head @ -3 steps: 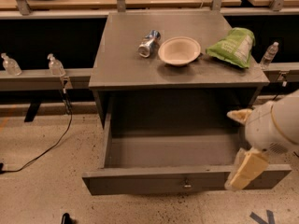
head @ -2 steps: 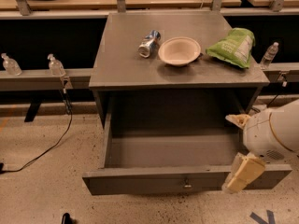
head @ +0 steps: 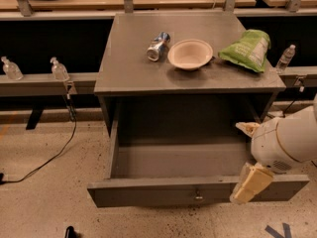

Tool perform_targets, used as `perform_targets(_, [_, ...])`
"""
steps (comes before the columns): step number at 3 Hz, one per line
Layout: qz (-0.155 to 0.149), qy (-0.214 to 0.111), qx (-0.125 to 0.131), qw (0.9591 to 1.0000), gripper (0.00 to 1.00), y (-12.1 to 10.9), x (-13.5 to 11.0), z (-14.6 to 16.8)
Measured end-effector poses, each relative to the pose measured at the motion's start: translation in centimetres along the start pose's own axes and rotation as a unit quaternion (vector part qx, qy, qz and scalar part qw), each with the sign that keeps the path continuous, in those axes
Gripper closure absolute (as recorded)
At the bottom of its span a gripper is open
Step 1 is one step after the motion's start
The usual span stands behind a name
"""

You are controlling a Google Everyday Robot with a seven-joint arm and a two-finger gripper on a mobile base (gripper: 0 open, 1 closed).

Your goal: Close top drawer

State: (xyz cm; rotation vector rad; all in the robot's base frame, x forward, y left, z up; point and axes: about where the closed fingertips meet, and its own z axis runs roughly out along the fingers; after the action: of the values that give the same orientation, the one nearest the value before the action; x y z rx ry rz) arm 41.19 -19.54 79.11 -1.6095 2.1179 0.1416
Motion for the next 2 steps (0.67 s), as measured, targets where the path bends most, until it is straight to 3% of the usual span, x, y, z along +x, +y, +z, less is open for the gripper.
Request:
perform_targets(1, [-0.017, 0.024, 0.02, 0.9994, 0.0, -0.4, 2.1, 3.3])
perform_targets(2, [-0.065, 0.057, 0.058, 0.9945, 0.02, -1.3, 4.1, 7.0])
